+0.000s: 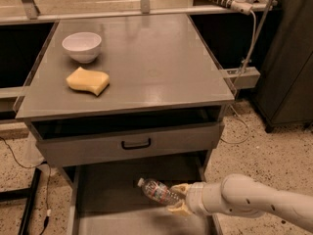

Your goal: Place water bottle into middle drawer

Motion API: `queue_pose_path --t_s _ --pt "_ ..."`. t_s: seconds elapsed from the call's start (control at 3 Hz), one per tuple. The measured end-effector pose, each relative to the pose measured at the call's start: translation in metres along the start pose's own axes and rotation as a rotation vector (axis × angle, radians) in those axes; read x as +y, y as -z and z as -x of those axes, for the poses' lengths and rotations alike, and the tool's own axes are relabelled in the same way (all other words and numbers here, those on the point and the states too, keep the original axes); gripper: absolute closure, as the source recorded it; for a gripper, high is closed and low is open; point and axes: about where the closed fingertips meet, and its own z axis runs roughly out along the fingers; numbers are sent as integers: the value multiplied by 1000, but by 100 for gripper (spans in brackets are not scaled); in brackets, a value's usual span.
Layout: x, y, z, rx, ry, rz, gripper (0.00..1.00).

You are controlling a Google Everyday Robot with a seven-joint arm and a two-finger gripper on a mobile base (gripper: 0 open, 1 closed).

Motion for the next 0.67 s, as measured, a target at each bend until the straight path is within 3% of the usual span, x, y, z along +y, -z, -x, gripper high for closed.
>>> queue_pose_path --t_s 0.67 --pt "-6 -41 -3 -22 62 31 100"
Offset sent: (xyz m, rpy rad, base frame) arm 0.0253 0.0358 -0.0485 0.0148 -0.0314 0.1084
